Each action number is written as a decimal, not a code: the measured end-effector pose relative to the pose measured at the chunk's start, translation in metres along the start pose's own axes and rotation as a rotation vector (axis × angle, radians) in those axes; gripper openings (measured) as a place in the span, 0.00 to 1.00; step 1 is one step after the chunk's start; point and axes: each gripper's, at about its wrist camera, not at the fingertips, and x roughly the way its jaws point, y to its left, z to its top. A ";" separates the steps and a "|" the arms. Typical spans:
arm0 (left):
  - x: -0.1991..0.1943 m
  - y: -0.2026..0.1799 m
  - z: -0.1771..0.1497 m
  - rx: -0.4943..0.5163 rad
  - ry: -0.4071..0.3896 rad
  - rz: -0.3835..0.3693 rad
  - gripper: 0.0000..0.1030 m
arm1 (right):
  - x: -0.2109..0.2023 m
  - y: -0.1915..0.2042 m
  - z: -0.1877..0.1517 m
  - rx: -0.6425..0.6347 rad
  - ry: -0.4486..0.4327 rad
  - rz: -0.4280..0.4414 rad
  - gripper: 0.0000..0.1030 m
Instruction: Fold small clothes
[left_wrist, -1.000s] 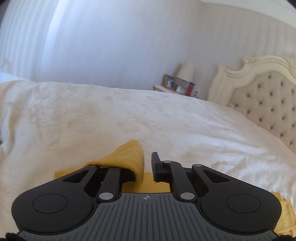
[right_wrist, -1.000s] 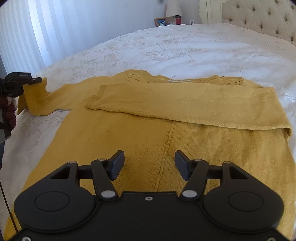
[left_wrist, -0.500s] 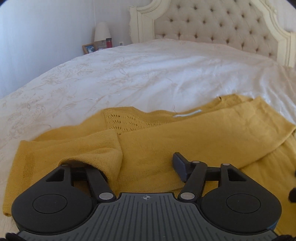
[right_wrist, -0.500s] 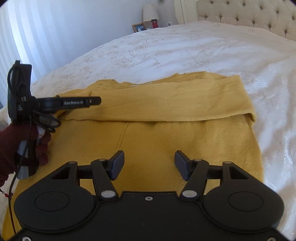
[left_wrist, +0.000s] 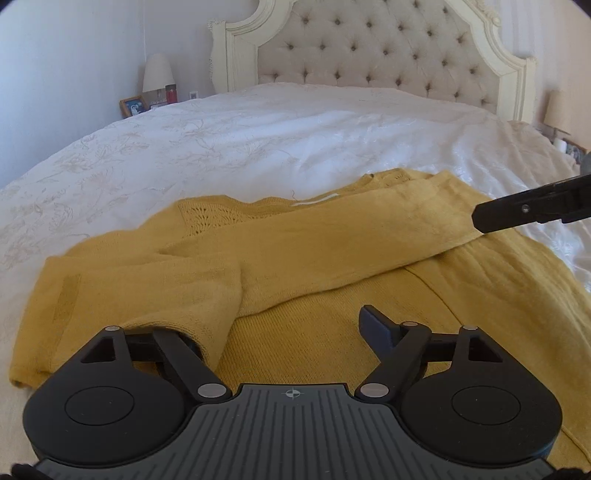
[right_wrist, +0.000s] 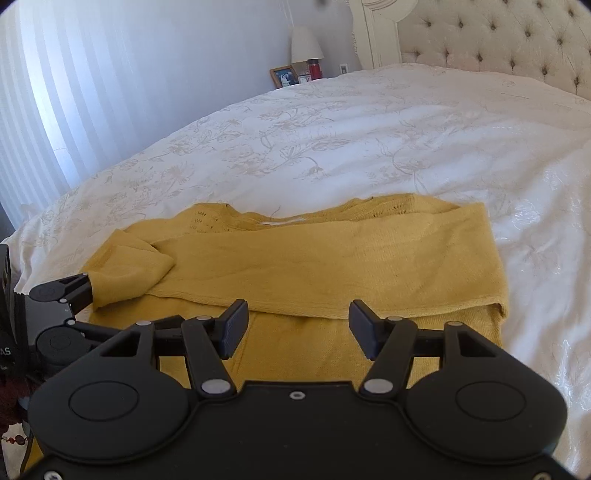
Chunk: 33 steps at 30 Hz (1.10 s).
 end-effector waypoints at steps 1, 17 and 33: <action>-0.001 0.005 -0.003 -0.039 -0.008 -0.017 0.77 | 0.001 0.005 0.004 -0.014 0.003 0.008 0.63; 0.000 0.026 -0.007 -0.215 -0.034 -0.098 0.84 | 0.121 0.081 0.058 -0.041 0.317 0.304 0.53; -0.016 0.030 -0.002 -0.204 -0.050 -0.098 0.84 | 0.152 0.103 0.092 -0.149 0.313 0.208 0.09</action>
